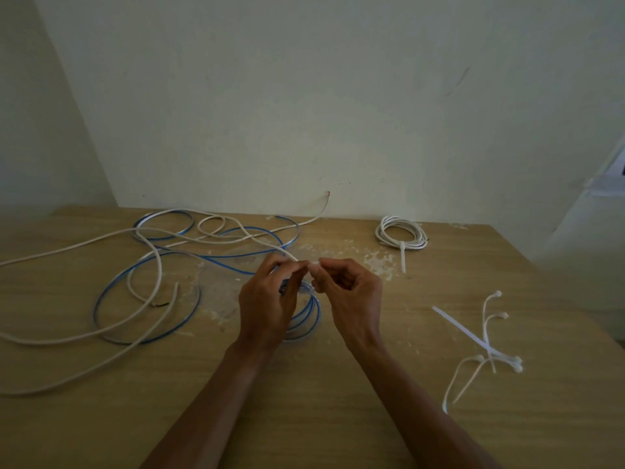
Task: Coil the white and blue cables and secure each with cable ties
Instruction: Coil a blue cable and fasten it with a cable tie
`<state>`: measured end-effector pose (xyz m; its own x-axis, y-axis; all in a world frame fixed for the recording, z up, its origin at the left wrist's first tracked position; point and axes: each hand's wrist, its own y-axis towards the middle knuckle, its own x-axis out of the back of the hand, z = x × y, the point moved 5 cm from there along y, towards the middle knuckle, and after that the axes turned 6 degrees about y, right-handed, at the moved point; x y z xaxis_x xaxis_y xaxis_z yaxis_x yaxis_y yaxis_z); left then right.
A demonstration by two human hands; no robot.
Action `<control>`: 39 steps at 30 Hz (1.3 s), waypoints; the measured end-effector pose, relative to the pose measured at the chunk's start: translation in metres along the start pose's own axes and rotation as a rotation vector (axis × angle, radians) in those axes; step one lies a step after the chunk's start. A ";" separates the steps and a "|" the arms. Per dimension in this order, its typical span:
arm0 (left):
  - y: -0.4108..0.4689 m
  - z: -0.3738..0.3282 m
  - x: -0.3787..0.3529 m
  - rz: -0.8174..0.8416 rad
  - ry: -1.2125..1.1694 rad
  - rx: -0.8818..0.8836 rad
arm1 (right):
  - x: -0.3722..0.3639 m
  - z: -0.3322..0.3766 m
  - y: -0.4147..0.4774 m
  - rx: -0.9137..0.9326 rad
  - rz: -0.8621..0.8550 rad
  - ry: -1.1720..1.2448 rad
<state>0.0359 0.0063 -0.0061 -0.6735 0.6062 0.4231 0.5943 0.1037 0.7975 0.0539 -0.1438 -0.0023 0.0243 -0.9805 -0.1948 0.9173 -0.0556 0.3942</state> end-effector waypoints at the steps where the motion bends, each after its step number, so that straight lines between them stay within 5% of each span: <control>1: 0.000 0.000 0.000 0.002 0.000 -0.005 | 0.000 0.000 0.001 -0.001 0.011 -0.017; 16: -0.003 -0.003 0.004 0.009 0.120 -0.131 | -0.001 -0.005 0.005 -0.048 0.094 -0.064; 24: 0.003 0.004 0.005 -0.011 -0.094 0.060 | -0.002 -0.001 0.012 -0.014 0.218 -0.188; 29: 0.000 -0.009 0.007 0.031 -0.039 0.015 | 0.003 -0.002 0.014 -0.014 0.157 -0.176; 39: 0.001 -0.014 0.007 0.088 0.021 -0.127 | 0.014 0.005 0.022 -0.143 0.342 -0.180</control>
<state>0.0258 -0.0008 0.0040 -0.6313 0.5915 0.5016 0.5921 -0.0502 0.8043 0.0725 -0.1597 0.0082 0.2788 -0.9561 0.0907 0.9150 0.2931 0.2774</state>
